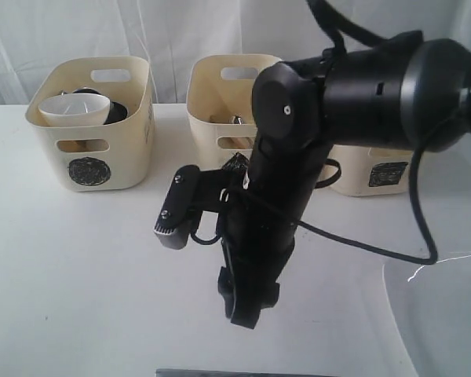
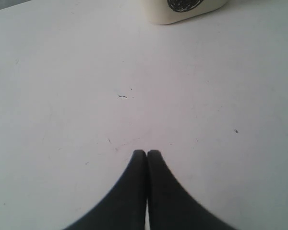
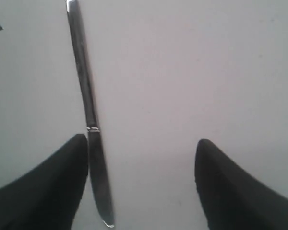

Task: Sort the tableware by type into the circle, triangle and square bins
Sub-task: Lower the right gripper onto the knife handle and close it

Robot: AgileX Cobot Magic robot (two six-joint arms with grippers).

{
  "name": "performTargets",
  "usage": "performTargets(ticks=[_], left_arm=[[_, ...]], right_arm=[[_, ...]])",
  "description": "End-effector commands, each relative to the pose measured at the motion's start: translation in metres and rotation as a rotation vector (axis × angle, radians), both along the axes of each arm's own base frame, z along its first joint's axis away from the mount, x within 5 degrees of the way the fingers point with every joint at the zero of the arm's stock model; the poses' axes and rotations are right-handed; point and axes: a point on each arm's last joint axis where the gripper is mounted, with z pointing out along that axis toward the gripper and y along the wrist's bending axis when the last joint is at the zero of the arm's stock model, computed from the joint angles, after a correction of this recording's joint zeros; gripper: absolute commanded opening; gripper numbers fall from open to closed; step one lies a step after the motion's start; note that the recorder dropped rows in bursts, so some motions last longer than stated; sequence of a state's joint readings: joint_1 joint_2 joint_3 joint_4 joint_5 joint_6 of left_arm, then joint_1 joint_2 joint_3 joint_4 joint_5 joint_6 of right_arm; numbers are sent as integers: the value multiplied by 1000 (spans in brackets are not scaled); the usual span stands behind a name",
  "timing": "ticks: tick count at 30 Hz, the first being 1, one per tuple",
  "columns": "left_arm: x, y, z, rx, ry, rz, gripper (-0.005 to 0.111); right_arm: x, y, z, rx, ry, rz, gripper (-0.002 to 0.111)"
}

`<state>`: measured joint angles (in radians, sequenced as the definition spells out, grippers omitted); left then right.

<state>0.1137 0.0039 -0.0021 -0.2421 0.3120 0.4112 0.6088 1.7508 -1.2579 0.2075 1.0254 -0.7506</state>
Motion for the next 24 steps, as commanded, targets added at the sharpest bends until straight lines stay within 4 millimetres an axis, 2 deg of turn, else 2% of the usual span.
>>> performTargets(ticks=[1,4,8,9,12,14,16,18,20,24], left_arm=[[0,0,-1,-4,0,0,0],[0,0,-1,-4,0,0,0],[0,0,-1,-4,0,0,0],[0,0,-1,-4,0,0,0],[0,0,-1,-4,0,0,0],[0,0,-1,-4,0,0,0],[0,0,-1,-4,0,0,0],[0,0,-1,-4,0,0,0],[0,0,-1,-4,0,0,0],[0,0,-1,-4,0,0,0]], right_arm=[[-6,16,-16,23,76,14,59],[-11,26,-28,-31,56,91,56],[-7,29,-32,-171,-115,206,53],[-2,25,-32,-212,-163,154,53],[13,18,-24,-266,-282,-200,49],[18,13,-15,-294,-327,-313,42],[16,16,-7,-239,-330,-286,33],[8,23,6,-111,-291,-264,27],[-2,27,20,-10,-245,-254,25],[-20,20,38,123,-244,-281,24]])
